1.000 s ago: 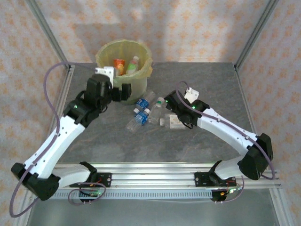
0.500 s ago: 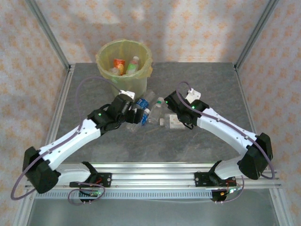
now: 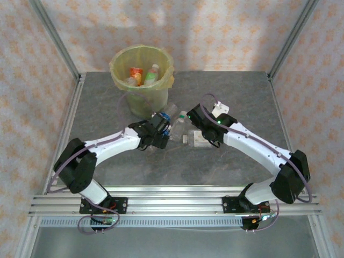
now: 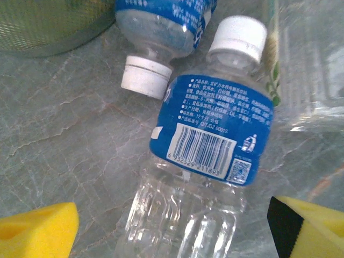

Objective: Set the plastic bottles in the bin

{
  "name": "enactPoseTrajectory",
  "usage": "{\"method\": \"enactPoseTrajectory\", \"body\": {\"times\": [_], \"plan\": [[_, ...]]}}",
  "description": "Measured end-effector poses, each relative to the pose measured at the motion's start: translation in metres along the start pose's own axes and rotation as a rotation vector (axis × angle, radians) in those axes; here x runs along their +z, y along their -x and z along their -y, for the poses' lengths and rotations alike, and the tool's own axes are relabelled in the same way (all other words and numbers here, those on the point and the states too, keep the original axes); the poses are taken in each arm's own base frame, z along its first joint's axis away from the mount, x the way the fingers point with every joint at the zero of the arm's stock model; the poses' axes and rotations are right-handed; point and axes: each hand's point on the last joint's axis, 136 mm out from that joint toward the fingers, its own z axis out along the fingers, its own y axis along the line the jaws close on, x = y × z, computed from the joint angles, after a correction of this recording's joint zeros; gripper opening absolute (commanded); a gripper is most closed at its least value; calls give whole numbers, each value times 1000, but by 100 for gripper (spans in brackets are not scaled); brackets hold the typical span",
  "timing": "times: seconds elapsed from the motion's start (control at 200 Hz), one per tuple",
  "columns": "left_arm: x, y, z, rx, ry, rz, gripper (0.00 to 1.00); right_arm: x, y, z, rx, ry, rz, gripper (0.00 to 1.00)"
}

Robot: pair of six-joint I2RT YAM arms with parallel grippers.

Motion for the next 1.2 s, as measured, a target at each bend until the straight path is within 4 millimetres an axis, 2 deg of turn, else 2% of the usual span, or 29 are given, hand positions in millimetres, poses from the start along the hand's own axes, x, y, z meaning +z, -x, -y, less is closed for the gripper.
{"method": "enactPoseTrajectory", "body": {"times": [0.19,0.39,0.601,0.676,0.861,1.111,1.201], "plan": [[19,1,4,39,25,-35,92,3,-2,1,-1,-12,-2,99],[26,5,5,42,45,-39,92,3,-1,2,5,-17,3,99],[32,3,4,44,61,-53,80,5,-3,3,-3,-30,2,99],[32,3,4,35,60,-54,74,8,-4,4,-11,-41,0,99],[32,1,4,16,56,-51,74,12,-8,5,-25,-59,-8,99],[21,-18,1,-25,37,-62,71,13,-9,5,-29,-64,-10,99],[17,-26,2,-33,26,-73,74,14,-9,4,-30,-65,-10,99]]}}
